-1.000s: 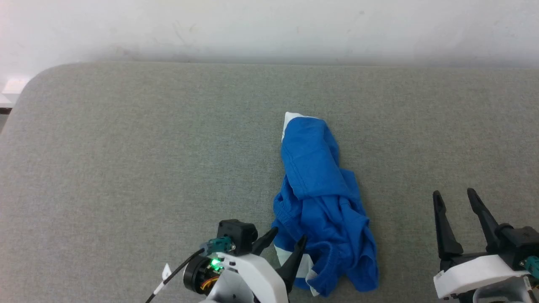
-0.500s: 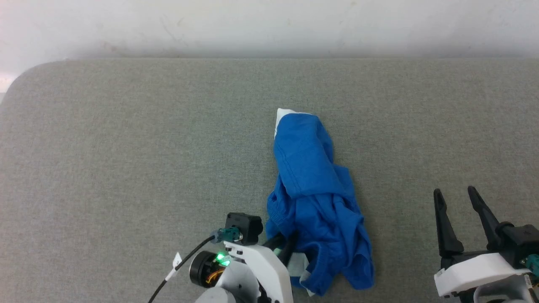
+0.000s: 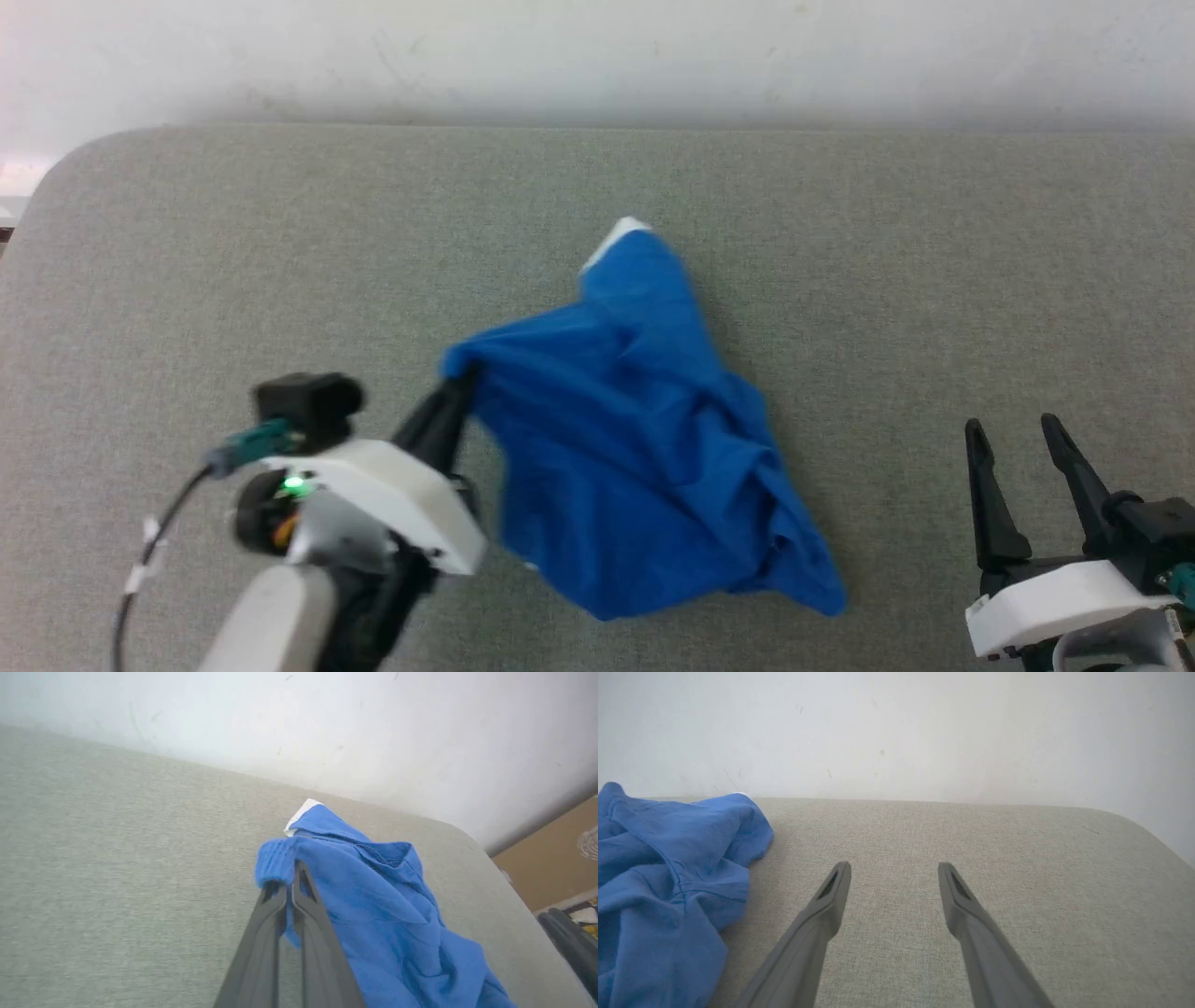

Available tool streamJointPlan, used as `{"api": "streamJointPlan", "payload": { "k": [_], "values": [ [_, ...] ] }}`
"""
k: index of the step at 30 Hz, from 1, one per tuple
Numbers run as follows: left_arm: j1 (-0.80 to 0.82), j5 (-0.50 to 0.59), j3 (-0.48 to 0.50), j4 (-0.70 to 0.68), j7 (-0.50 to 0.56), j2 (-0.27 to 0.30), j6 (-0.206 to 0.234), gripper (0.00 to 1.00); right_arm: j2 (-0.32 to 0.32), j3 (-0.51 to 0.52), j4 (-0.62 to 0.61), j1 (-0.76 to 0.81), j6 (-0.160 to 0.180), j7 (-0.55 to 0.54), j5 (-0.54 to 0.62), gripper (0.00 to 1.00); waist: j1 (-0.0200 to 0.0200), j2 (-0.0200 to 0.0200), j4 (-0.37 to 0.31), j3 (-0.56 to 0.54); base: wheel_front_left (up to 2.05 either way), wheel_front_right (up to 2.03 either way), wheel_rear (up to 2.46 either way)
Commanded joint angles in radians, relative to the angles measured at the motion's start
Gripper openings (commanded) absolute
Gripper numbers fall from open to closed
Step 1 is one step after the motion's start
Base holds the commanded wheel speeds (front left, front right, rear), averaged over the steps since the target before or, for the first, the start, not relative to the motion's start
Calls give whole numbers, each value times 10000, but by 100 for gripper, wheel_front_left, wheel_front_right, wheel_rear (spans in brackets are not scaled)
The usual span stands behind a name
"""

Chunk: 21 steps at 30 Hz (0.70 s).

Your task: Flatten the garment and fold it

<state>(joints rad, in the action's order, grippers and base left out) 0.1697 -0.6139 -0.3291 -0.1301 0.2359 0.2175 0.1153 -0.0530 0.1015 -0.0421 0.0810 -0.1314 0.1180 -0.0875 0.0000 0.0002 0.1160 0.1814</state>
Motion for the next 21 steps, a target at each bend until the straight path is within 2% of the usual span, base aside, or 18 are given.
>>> {"api": "streamJointPlan", "payload": {
  "k": [1,4,7,8,9,10,13,16,21],
  "values": [
    [-178,-15,334,129,-42,222,155,0,28,2,-28,-86,7,-5,60,100,0,-2,-3,19,0,0,0],
    [-406,159,801,745,-354,674,294,0,28,-46,-31,-103,7,-31,65,100,0,-2,-20,60,0,0,0],
    [-432,404,941,1691,-1038,935,71,0,28,-68,-43,-117,7,-73,99,100,0,-2,-20,96,0,0,0],
    [-417,425,977,2043,-1242,898,66,20,28,-79,-38,-126,7,-88,111,100,0,-2,-21,104,0,0,0],
    [-398,424,993,2362,-1423,830,55,75,28,-104,-30,-141,7,-104,123,100,0,-2,-31,108,0,0,0],
    [-368,370,1020,2602,-1614,705,42,100,28,-130,-26,-151,7,-119,134,100,0,-2,-41,106,0,0,0],
    [-277,42,1164,2766,-2318,230,-131,100,28,-147,-42,-138,7,-157,150,100,0,-2,-27,65,0,0,0],
    [-336,-166,1456,2236,-3342,-129,-271,100,28,-158,-60,-63,7,-204,172,100,0,-2,6,-55,0,0,0],
    [-882,737,1658,878,-4710,-63,-138,100,28,-202,-145,59,7,-284,184,100,0,-2,130,-254,0,0,0]
  ]
}}
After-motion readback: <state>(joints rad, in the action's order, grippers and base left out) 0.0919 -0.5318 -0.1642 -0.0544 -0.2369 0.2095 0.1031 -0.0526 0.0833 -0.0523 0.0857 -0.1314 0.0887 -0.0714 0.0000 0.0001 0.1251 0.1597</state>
